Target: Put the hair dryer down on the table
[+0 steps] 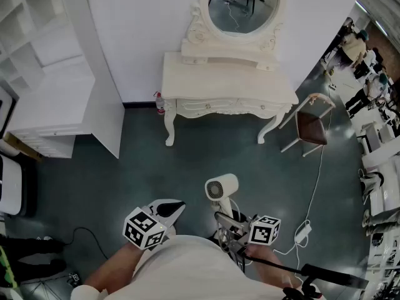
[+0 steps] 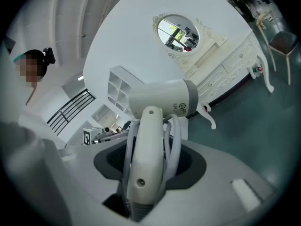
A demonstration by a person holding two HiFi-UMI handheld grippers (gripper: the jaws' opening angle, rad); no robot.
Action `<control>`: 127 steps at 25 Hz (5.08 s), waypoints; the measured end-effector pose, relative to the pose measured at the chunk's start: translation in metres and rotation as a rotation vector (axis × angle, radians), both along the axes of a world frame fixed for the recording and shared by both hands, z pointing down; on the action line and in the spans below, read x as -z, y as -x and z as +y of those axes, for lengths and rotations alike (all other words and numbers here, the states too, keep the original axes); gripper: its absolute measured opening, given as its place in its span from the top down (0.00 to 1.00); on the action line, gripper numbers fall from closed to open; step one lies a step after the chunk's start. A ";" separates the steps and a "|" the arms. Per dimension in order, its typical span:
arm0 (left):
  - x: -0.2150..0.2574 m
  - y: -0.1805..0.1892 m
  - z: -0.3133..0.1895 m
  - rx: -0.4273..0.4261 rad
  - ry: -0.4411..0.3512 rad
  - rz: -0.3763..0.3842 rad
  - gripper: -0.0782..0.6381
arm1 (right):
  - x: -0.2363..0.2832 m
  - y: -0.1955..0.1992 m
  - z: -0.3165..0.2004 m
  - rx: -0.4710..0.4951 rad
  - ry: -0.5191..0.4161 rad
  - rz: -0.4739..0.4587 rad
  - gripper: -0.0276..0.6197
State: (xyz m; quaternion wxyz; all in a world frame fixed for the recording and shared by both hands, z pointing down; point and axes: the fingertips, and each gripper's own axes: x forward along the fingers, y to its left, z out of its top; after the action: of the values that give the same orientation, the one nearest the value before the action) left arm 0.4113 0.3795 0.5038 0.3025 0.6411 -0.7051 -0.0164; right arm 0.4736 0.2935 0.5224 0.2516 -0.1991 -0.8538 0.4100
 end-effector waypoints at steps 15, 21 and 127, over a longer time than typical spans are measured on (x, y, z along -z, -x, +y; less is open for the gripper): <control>-0.017 0.069 0.086 0.010 -0.034 0.043 0.89 | -0.008 0.072 0.087 -0.011 0.014 0.039 0.65; -0.030 0.099 0.070 0.022 -0.002 0.049 0.89 | -0.020 0.112 0.067 0.011 -0.017 0.020 0.65; 0.028 0.630 -0.575 0.007 0.099 -0.044 0.89 | -0.208 0.707 -0.725 0.010 -0.735 0.349 0.66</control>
State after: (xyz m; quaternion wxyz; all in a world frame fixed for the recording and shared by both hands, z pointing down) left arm -0.2186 -0.1952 0.4754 0.3184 0.6229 -0.7139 0.0316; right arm -0.2330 -0.4315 0.7301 0.4490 -0.0275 -0.8871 0.1037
